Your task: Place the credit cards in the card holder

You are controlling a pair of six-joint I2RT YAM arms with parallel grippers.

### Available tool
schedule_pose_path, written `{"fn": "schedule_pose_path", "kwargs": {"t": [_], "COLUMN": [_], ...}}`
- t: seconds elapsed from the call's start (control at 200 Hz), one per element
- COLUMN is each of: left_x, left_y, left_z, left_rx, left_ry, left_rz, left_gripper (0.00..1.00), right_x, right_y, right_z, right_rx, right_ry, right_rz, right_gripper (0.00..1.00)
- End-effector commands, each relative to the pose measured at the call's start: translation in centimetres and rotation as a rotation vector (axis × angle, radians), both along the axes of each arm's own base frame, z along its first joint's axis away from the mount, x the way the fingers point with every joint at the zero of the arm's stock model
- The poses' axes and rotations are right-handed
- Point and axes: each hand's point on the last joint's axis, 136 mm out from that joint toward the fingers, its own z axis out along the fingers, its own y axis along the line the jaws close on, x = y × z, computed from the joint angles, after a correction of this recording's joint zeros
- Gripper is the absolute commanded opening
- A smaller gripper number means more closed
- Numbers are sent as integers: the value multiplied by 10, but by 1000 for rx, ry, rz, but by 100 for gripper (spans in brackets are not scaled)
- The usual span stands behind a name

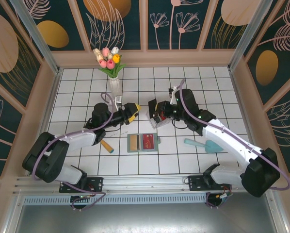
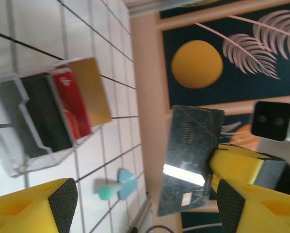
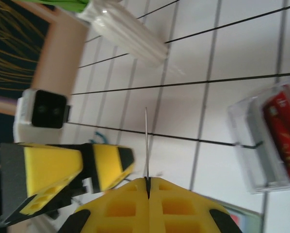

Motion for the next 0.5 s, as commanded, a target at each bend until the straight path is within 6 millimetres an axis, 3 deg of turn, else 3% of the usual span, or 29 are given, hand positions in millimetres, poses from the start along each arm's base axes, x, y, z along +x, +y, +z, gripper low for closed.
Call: {"fn": "schedule_pose_path", "kwargs": {"t": [0.0,0.185,0.495], "left_x": [-6,-14,-24], "left_y": [-12,-16,-14], "left_z": [37,47,58], "left_rx": [-116,-152,-166], "left_ry": [-94,-124,-167], "left_rz": [-97,-148,-175], "left_gripper": [78,71,15], "right_x": [-17,-19,-14], "right_y": [26,34,32], "right_z": [33,27,5], "right_rx": [212,260,243], "right_ry": [-10,15,71], "right_rz": [149,176,161], "right_gripper": [2,2,6]}}
